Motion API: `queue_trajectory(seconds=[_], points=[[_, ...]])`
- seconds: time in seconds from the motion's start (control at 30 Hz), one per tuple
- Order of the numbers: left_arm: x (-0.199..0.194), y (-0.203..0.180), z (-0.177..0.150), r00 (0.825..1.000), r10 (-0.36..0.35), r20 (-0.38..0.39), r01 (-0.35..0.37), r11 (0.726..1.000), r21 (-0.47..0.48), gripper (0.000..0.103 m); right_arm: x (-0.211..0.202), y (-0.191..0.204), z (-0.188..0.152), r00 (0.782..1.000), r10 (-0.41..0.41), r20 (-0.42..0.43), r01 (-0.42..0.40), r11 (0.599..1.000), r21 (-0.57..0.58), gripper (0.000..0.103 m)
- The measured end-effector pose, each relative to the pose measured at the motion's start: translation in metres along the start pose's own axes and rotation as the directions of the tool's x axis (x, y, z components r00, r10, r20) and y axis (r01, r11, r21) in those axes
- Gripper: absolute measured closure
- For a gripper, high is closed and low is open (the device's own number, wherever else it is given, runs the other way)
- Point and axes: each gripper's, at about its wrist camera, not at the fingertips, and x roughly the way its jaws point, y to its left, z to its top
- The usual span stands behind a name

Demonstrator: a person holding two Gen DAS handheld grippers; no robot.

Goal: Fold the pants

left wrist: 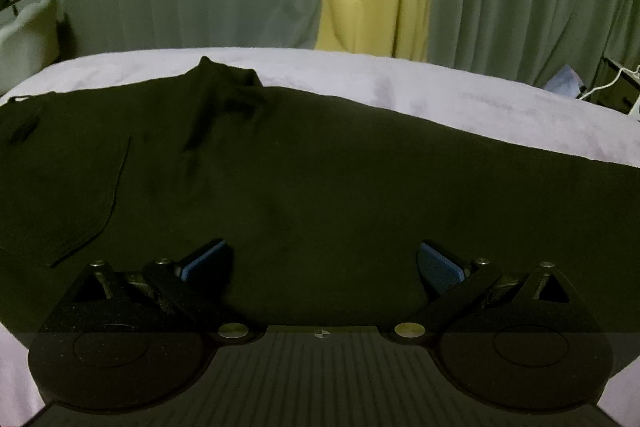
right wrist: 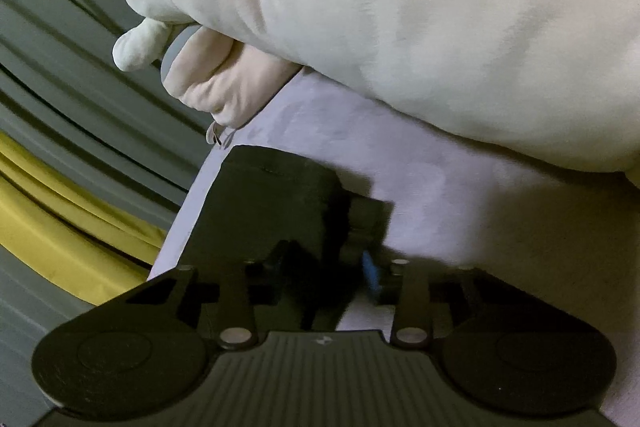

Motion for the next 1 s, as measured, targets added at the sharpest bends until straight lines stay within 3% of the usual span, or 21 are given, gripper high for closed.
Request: queue_trajectory(seconds=[0.27, 0.33, 0.4, 0.5, 0.6, 0.67, 0.8, 0.9, 1.0], points=[[0.0, -0.001, 0.0, 1.0, 0.001, 0.0, -0.001, 1.0, 0.001, 0.0, 0.002, 0.002, 0.002, 1.0, -0.01, 0.005, 0.01, 0.999, 0.032, 0.062], [0.0, -0.001, 0.0, 1.0, 0.001, 0.001, -0.001, 1.0, 0.002, 0.0, 0.003, 0.008, 0.002, 0.999, -0.039, 0.008, 0.039, 0.999, -0.003, 0.069], [0.0, -0.001, 0.0, 1.0, 0.002, 0.001, -0.002, 1.0, 0.003, 0.0, 0.001, 0.018, 0.004, 0.998, -0.06, -0.002, 0.06, 0.997, -0.053, 0.089], [0.0, 0.0, -0.001, 1.0, 0.001, 0.001, -0.001, 1.0, 0.002, 0.0, -0.014, 0.054, 0.004, 0.997, -0.062, 0.044, 0.07, 0.977, -0.2, 0.093], [0.0, 0.0, 0.0, 1.0, 0.0, 0.001, 0.0, 1.0, -0.002, 0.0, -0.04, 0.118, -0.013, 0.994, 0.027, 0.104, 0.025, 0.881, -0.472, 0.094], [-0.001, 0.0, 0.0, 1.0, -0.004, 0.002, 0.004, 1.0, -0.008, 0.0, -0.06, 0.161, -0.035, 0.988, 0.136, 0.077, -0.061, 0.79, -0.61, 0.094], [-0.006, 0.005, 0.001, 1.0, -0.02, 0.005, 0.02, 0.999, -0.041, 0.0, -0.09, 0.224, -0.104, 0.951, 0.306, -0.037, -0.211, 0.56, -0.801, 0.093], [-0.011, 0.013, 0.002, 0.999, -0.035, 0.011, 0.035, 0.996, -0.088, 0.0, -0.095, 0.246, -0.175, 0.929, 0.335, -0.154, -0.285, 0.386, -0.877, 0.092], [-0.017, 0.021, 0.001, 0.999, -0.046, 0.018, 0.048, 0.991, -0.129, 0.0, -0.084, 0.244, -0.241, 0.929, 0.283, -0.24, -0.32, 0.286, -0.903, 0.088]])
